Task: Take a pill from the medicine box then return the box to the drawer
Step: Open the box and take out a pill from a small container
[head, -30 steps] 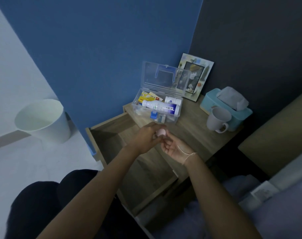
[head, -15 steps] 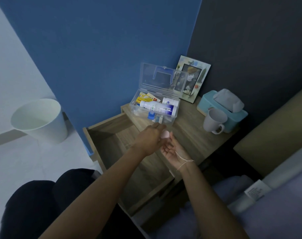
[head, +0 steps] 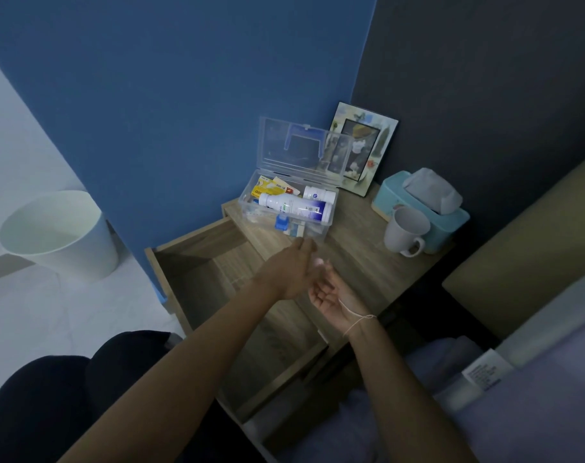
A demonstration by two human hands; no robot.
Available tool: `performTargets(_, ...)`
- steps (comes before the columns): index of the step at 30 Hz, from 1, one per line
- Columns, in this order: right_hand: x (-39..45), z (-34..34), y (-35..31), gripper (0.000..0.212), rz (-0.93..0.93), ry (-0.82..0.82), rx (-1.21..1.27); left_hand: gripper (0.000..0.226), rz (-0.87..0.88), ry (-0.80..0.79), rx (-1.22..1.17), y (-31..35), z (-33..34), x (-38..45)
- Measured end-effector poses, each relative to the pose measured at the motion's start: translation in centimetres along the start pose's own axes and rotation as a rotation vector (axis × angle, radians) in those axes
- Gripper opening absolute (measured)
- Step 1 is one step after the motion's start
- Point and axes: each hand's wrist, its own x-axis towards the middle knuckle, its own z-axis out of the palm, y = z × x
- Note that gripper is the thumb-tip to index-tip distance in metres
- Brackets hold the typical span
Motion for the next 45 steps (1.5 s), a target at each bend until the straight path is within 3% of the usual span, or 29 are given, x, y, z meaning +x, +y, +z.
performTargets(2,0.3,-0.3,0.0,0.04,0.005,0.02,0.016,0.06,0.071,-0.067,-0.025,-0.1,-0.4,0.0)
performTargets(4,0.5,-0.5,0.1,0.038,0.013,0.017,0.045,0.049,0.11,-0.082,0.005,-0.1,-0.7,0.1)
performTargets(8,0.7,-0.4,0.3,0.037,0.004,0.004,0.084,0.033,0.055,-0.067,0.035,-0.1,-0.6,0.6)
performTargets(16,0.7,-0.5,-0.2,0.02,-0.013,-0.074,0.101,0.037,-0.058,0.075,0.003,-0.8,0.3,1.2)
performTargets(21,0.8,-1.7,-0.3,0.03,-0.022,-0.107,0.102,0.034,-0.085,0.198,-0.069,-1.0,0.6,1.5)
performTargets(28,1.1,-3.7,-0.7,0.048,-0.111,0.006,0.04,0.041,-0.184,0.181,-0.118,-2.6,1.4,1.0)
performTargets(34,1.5,-4.2,0.1,0.034,-0.411,0.293,-0.491,0.038,-0.181,0.024,-0.062,-3.6,3.5,0.7)
performTargets(38,1.9,-4.6,1.3,0.034,-0.542,0.353,-0.883,0.039,-0.17,-0.013,0.02,-3.6,5.1,0.8)
performTargets(45,2.0,-5.1,2.2,0.033,-0.599,0.456,-1.13,0.036,-0.151,-0.015,0.116,-4.1,6.5,1.3)
